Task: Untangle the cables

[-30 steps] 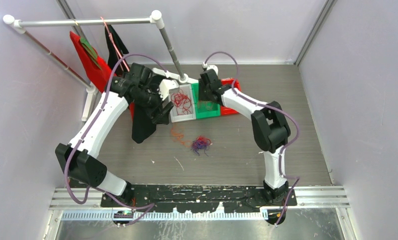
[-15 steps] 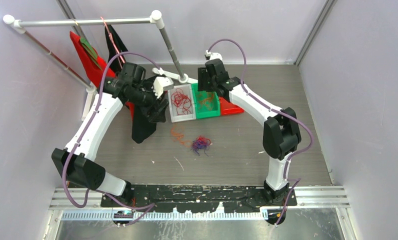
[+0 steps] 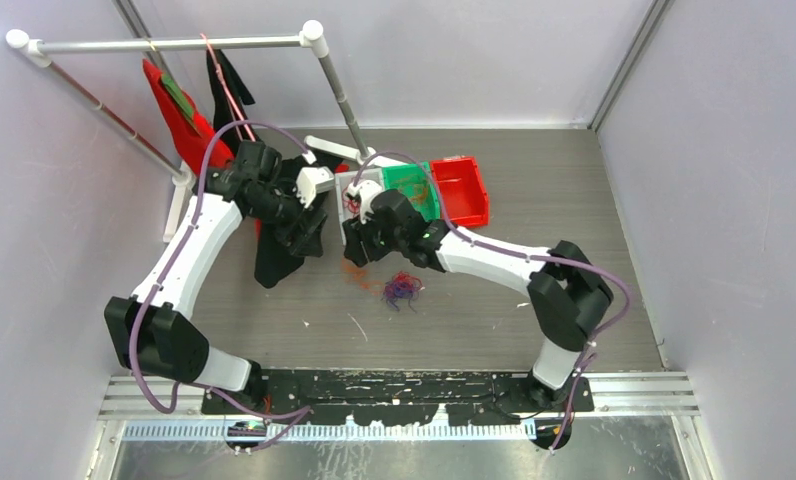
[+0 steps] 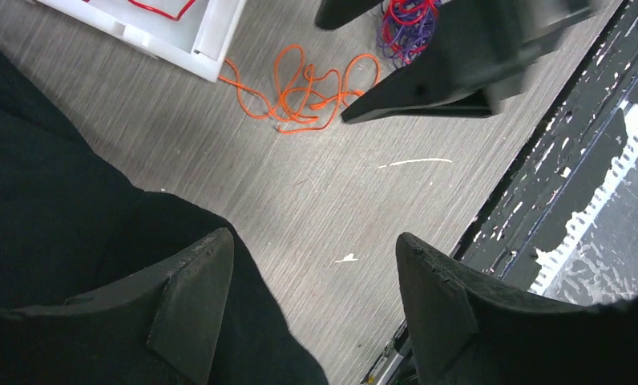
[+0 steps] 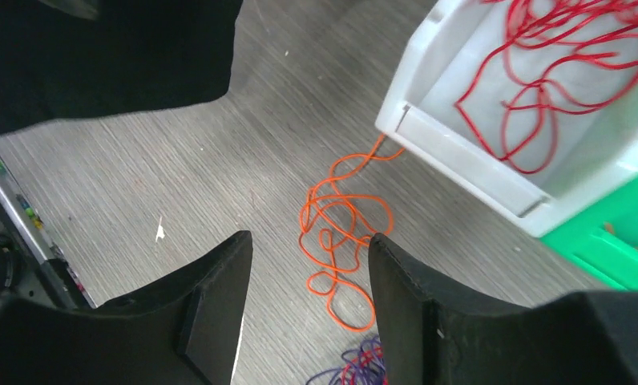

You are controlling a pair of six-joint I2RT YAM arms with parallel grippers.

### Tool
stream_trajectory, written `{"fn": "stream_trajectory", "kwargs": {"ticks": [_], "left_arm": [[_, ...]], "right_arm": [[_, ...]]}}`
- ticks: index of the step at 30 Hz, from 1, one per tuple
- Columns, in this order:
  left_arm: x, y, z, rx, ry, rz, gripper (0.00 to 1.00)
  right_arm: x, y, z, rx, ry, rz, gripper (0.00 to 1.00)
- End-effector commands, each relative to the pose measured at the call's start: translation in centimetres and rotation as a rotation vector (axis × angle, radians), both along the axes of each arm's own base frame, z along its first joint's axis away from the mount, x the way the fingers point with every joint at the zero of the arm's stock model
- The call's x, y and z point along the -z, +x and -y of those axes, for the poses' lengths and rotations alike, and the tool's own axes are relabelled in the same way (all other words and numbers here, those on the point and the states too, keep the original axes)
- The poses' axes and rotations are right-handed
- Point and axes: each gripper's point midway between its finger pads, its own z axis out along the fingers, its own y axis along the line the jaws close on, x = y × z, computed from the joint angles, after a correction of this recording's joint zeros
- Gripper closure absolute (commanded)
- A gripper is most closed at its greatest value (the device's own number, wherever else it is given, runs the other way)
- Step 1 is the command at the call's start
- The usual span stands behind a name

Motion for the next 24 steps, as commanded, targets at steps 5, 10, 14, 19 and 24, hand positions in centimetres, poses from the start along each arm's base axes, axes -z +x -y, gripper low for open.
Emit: {"fn": "stream_trajectory", "kwargs": {"ticks": [5,10,14,19,24], "left_arm": [[-2.5,-0.6,0.5,0.01,-0.064,0.088,0.26],[-2.8,-0.9,0.6,0.025,-0.074,0.087,0.26],[-2.7,-0.9,0.7,0.029,-0.078,0.079,0.26],[-2.5,-1.1,0.7,0.04,-0.072,0.082,0.27],[-2.2,-1.9,0.9,0.07,-0.089,0.064,0.29]], "right_arm": [[4.2,2.1,-2.6,-0.003,-0.041,0.009,0.44],[6.0,2.9,-2.1,0.035,-0.098,0.028,0.48],[6.1,3.0,-2.5,0.035,-0.062,0.033,0.72],[2.6,2.2,-2.5,0.012,0.043,0.061,0.98],[-0.9,1.7,-1.5,0.017,0.174,0.05,0.99]]}}
